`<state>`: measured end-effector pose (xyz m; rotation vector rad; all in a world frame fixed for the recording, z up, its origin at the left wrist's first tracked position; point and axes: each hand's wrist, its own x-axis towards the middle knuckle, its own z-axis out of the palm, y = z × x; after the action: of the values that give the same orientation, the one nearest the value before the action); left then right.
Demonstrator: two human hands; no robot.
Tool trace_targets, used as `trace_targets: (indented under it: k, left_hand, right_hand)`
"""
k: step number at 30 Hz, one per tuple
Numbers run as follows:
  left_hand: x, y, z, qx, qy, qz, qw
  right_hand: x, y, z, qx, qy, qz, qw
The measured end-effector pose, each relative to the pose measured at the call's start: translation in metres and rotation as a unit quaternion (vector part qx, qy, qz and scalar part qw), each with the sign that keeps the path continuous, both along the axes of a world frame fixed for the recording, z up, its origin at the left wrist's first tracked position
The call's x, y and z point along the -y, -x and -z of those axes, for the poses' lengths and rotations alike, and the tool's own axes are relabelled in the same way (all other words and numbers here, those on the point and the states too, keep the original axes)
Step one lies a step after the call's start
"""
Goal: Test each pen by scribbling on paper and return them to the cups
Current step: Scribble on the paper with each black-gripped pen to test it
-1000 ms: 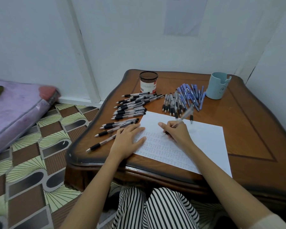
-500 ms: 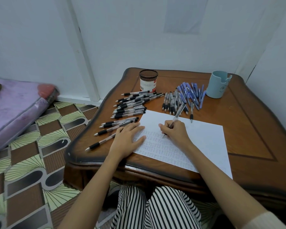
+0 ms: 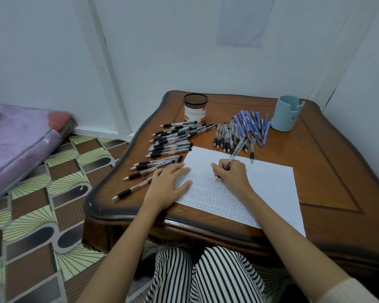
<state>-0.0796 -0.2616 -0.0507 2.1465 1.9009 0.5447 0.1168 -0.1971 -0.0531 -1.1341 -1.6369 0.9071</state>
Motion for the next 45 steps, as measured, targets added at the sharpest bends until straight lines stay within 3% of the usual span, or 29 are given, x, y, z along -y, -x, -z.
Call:
trace_targets:
  k: [28,32,37,45]
  left_hand:
    - [0.001,-0.001,-0.002,-0.011,0.003,0.0,1.0]
    - [0.001,-0.001,-0.002,-0.011,0.004,0.0,1.0]
    - [0.001,0.0,-0.001,-0.004,0.0,0.003,1.0]
    - [0.0,0.0,-0.001,-0.005,0.0,0.004,1.0]
  right_hand:
    - [0.0,0.004,0.0,0.023,-0.021,0.057,0.998]
    - [0.004,0.001,-0.005,-0.065,0.045,0.045,0.996]
    - [0.004,-0.002,-0.009,-0.096,0.104,0.046,0.989]
    - [0.0,-0.014,-0.014,-0.254,0.161,0.052,0.952]
